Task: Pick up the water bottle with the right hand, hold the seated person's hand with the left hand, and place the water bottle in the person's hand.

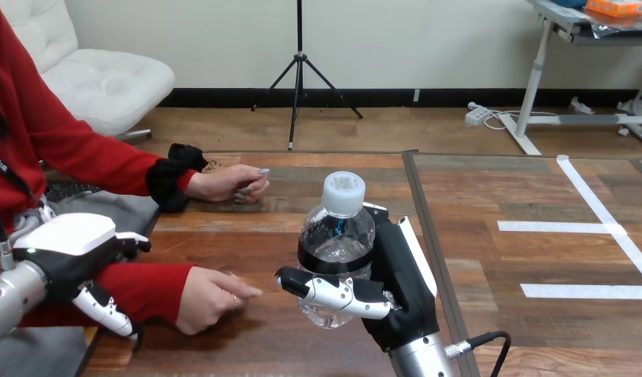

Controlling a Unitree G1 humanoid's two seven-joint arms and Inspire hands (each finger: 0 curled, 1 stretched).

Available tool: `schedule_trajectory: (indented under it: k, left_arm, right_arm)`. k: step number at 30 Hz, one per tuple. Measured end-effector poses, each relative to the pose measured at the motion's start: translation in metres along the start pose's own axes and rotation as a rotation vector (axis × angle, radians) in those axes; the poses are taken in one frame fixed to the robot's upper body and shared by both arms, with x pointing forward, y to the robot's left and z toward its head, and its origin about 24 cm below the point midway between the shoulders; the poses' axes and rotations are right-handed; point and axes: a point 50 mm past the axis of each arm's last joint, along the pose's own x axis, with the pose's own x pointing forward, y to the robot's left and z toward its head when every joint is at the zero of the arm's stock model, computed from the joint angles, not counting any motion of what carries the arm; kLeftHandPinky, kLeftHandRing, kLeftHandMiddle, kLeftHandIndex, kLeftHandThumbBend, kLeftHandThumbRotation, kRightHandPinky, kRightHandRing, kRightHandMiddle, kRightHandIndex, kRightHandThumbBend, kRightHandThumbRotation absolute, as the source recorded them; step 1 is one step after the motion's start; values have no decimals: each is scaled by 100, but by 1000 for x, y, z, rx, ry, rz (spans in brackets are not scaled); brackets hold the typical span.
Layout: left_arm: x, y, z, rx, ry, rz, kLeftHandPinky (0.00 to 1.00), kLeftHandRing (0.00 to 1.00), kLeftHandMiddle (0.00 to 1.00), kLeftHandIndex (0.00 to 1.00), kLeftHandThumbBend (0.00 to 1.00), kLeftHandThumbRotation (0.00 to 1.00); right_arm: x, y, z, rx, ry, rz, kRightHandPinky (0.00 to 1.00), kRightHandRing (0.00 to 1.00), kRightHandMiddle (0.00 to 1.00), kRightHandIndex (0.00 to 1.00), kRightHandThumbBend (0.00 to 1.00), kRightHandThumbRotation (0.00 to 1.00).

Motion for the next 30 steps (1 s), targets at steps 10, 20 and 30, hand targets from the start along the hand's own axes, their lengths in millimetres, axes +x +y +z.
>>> schedule_trajectory:
  k: [10, 20, 30]
  left_arm:
    - [4, 2, 4, -3, -5, 35, 63, 66, 71, 73, 100, 21]
    - [8, 5, 11, -13, -32, 53, 54, 55, 59, 62, 97, 7]
    - [11, 8, 20, -20, -80, 64, 42, 43, 48, 50, 97, 1]
  right_arm:
    - [0, 0, -1, 1, 6, -7, 20, 25, 27, 28, 70, 0]
    - [0, -1, -1, -1, 15, -18, 20, 24, 27, 28, 69, 0]
    - [0, -1, -2, -8, 19, -26, 20, 25, 27, 28, 70, 0]
